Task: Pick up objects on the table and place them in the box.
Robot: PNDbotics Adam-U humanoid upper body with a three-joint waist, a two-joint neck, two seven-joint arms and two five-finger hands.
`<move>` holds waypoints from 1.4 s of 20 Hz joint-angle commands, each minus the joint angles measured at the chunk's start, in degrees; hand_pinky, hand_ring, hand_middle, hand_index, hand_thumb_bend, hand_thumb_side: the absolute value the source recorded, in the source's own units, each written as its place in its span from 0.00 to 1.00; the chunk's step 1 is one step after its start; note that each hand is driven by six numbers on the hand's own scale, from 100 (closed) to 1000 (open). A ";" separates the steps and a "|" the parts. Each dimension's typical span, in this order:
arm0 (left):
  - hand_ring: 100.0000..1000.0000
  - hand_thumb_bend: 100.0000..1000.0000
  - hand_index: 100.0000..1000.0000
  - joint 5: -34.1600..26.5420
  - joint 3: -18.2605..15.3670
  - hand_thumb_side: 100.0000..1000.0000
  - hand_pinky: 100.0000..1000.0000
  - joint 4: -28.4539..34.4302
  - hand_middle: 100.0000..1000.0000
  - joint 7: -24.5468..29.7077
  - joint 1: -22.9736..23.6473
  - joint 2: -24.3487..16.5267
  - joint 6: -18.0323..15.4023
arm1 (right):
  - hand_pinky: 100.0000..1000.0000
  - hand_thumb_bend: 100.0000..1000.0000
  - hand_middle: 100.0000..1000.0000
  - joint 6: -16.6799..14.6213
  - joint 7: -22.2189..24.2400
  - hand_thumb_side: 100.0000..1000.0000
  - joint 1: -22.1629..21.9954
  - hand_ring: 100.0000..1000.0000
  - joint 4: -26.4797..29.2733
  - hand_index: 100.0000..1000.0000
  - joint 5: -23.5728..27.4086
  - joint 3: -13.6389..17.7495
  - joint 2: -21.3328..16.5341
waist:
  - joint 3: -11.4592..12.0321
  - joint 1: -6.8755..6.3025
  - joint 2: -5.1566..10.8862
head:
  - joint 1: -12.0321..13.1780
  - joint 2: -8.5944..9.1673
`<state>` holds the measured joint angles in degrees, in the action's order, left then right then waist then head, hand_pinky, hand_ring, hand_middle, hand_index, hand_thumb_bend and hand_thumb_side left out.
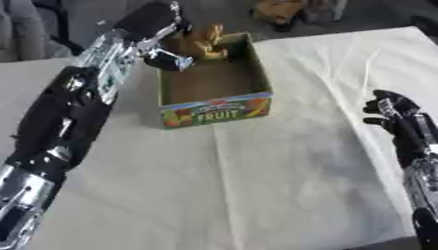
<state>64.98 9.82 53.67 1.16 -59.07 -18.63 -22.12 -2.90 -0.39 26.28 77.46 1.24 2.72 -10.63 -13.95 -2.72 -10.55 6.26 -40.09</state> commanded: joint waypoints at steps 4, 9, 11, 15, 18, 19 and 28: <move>0.11 0.16 0.30 3.24 -0.60 0.15 0.10 -1.82 0.10 -2.29 -0.73 0.14 0.24 | 0.62 0.00 0.57 -0.07 0.34 0.54 1.26 0.68 1.55 0.76 -0.54 -0.22 -0.20 | -0.39 0.18 0.52 | 0.10 1.02; 0.13 0.16 0.31 5.86 -1.03 0.16 0.11 -4.10 0.12 -1.98 -0.24 0.64 1.08 | 0.62 0.00 0.57 0.00 0.33 0.54 1.26 0.68 1.56 0.76 -0.62 -0.22 -0.09 | -0.73 0.06 0.19 | 0.13 1.09; 0.16 0.18 0.34 6.49 -1.02 0.18 0.16 -4.82 0.15 -1.78 0.06 0.72 1.03 | 0.62 0.00 0.57 0.01 0.33 0.54 1.28 0.68 1.57 0.76 -0.63 -0.20 -0.08 | -0.82 -0.01 0.11 | 0.11 1.20; 0.23 0.22 0.40 8.28 -0.95 0.21 0.22 -6.96 0.21 0.66 0.82 1.19 0.20 | 0.62 0.00 0.57 0.04 0.36 0.54 1.30 0.68 1.56 0.76 -0.66 -0.19 -0.01 | -0.99 -0.06 0.07 | 0.03 1.25; 0.23 0.22 0.40 8.91 -1.16 0.21 0.22 -7.47 0.21 2.81 0.86 1.34 -0.24 | 0.62 0.00 0.57 0.03 0.39 0.54 1.27 0.68 1.55 0.76 -0.67 -0.18 0.00 | -1.00 -0.03 0.09 | -0.02 1.26; 0.23 0.22 0.40 8.90 -1.23 0.21 0.22 -7.37 0.21 3.22 0.86 1.35 -0.28 | 0.62 0.00 0.57 0.03 0.39 0.54 1.27 0.68 1.55 0.76 -0.67 -0.18 0.00 | -1.00 -0.03 0.09 | -0.02 1.26; 0.59 0.57 0.73 9.59 -1.11 0.37 0.56 -10.12 0.59 11.64 1.33 1.16 -1.38 | 0.62 0.00 0.57 0.00 0.39 0.54 1.28 0.68 1.54 0.76 -0.66 -0.07 -0.09 | -0.96 -0.12 0.48 | -0.21 1.14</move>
<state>74.37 9.20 43.24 11.48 -56.78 -16.57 -23.33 -2.84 -0.12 26.70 77.49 1.02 2.42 -10.26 -14.87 -3.08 -11.07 6.17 -39.59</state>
